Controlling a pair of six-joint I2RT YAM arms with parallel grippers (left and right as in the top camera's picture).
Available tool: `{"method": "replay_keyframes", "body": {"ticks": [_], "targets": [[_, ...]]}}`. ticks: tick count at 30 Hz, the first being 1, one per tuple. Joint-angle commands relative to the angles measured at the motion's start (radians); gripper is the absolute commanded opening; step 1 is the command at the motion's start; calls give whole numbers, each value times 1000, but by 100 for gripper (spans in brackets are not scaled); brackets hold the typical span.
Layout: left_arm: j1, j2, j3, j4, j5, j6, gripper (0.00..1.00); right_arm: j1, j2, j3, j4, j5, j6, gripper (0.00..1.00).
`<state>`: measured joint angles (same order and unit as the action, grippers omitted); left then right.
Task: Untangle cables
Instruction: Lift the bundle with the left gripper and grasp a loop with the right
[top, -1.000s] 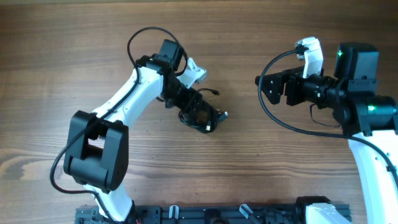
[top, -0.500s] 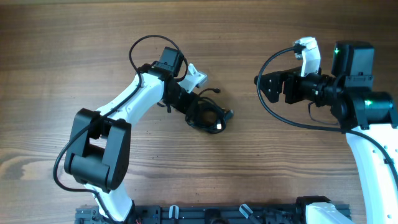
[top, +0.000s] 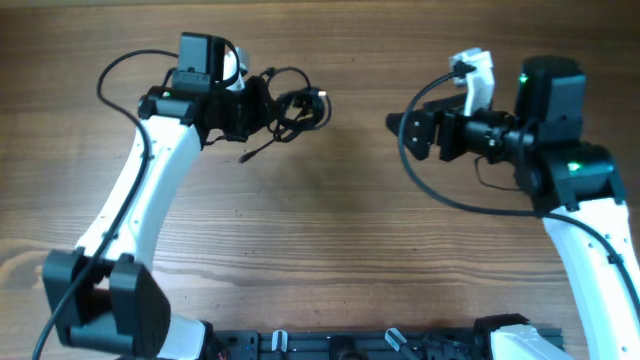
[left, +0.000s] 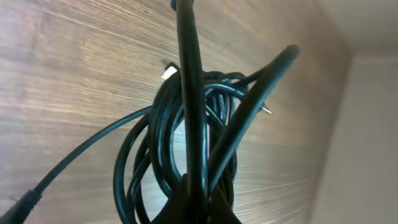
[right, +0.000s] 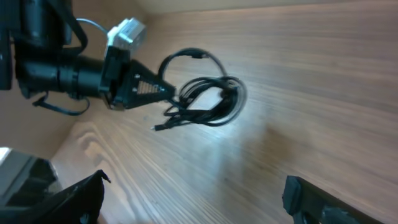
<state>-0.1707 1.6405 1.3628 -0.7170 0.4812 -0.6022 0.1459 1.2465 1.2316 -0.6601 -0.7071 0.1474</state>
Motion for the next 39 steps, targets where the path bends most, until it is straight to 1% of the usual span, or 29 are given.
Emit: {"method": "replay_keyframes", "body": {"ticks": [1,3,5,6,7,9,11,13,16,19,21,22,25,28,32,36,39], "targets": [[-4,-27,19,4,63,-166,4,72,37,21,38,76,169,84],[-4,-27,19,3,87,-195,4,107,63,21,53,122,238,77],[-3,-27,19,3,110,-168,4,132,99,21,71,127,279,70],[-3,-27,19,11,131,-126,4,141,121,21,79,128,303,66],[-3,-27,19,22,162,-77,4,147,143,21,86,127,319,64],[-4,-27,19,60,253,50,4,152,182,21,107,127,332,63],[-4,-27,19,96,338,159,4,152,208,21,131,123,330,63],[-3,-27,19,136,448,293,4,152,223,21,161,119,322,64],[5,-27,19,172,564,416,4,152,224,21,202,61,275,68],[20,-27,19,176,585,491,4,152,223,21,226,47,246,72],[32,-27,19,176,587,500,4,147,223,21,230,47,219,74],[40,-27,19,175,607,526,4,139,222,21,230,48,208,74],[87,-27,19,180,743,585,4,95,221,21,225,48,194,74],[141,-27,19,192,866,599,4,44,222,21,222,28,196,75],[163,-27,19,194,941,590,4,37,222,21,224,-21,193,74],[163,-27,19,216,942,506,4,37,222,21,237,-116,193,75],[163,-27,19,272,942,408,4,37,222,21,241,-154,193,74]]}}
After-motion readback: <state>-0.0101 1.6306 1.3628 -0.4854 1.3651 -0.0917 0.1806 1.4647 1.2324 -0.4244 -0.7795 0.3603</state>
